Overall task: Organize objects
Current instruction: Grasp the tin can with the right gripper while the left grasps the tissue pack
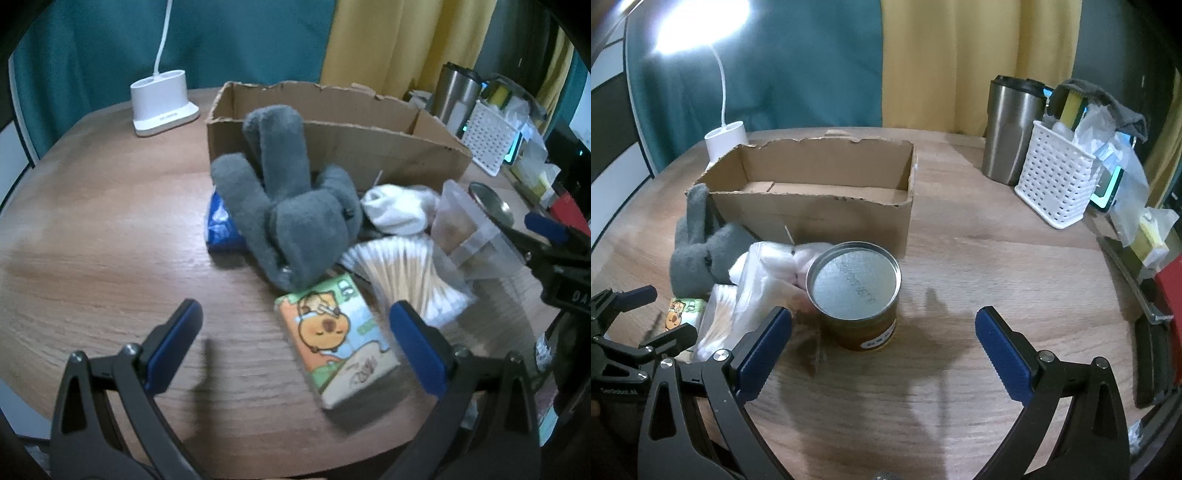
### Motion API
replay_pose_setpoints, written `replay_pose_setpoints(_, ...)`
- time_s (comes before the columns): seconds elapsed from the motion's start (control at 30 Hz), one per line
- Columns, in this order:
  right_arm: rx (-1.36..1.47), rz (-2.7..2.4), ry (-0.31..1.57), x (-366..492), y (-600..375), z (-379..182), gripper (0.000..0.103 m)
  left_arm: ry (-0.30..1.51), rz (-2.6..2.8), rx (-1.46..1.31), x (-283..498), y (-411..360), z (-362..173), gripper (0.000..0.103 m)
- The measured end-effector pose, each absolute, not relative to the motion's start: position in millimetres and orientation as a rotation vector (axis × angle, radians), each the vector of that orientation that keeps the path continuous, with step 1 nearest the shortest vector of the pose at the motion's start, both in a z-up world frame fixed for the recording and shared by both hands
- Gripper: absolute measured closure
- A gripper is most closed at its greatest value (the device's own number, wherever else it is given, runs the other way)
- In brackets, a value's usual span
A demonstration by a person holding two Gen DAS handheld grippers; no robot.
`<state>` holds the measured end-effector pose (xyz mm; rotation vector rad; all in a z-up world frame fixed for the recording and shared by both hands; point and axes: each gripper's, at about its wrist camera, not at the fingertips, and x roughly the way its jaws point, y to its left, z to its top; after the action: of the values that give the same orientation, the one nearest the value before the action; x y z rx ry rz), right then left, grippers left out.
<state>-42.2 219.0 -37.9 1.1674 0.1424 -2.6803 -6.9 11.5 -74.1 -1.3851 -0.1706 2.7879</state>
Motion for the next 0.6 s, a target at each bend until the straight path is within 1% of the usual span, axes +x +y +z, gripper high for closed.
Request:
replay_pose_setpoints(0.3,1.141,-2.664,0.121,-58,219,-40,0.002,-0.146,2.778,-1.401,-11,10,-79,0.002)
replay_pose_setpoints(0.33,1.138,-2.661,0.117,-59,218,-40,0.002,-0.15,2.774,-1.405,-11,10,-80,0.004)
replay_pose_setpoints(0.37,1.136,-2.659,0.114,-61,218,-40,0.002,-0.162,2.763,-1.408,-12,9,-80,0.01)
replay_pose_setpoints(0.4,1.136,-2.658,0.113,-63,218,-40,0.002,-0.176,2.749,-1.41,-13,9,-80,0.012)
replay_pose_setpoints(0.47,1.136,-2.653,0.115,-67,217,-41,0.002,-0.177,2.744,-1.416,-14,9,-80,0.013)
replay_pose_setpoints(0.5,1.135,-2.651,0.115,-68,217,-42,0.005,-0.18,2.742,-1.418,-13,9,-80,0.013)
replay_pose_setpoints(0.53,1.136,-2.647,0.117,-70,217,-43,0.008,-0.192,2.734,-1.419,-13,9,-79,0.016)
replay_pose_setpoints(0.57,1.142,-2.64,0.119,-71,215,-44,0.015,-0.206,2.72,-1.418,-13,8,-79,0.024)
replay_pose_setpoints(0.6,1.151,-2.624,0.12,-73,214,-45,0.016,-0.208,2.709,-1.408,-12,9,-78,0.029)
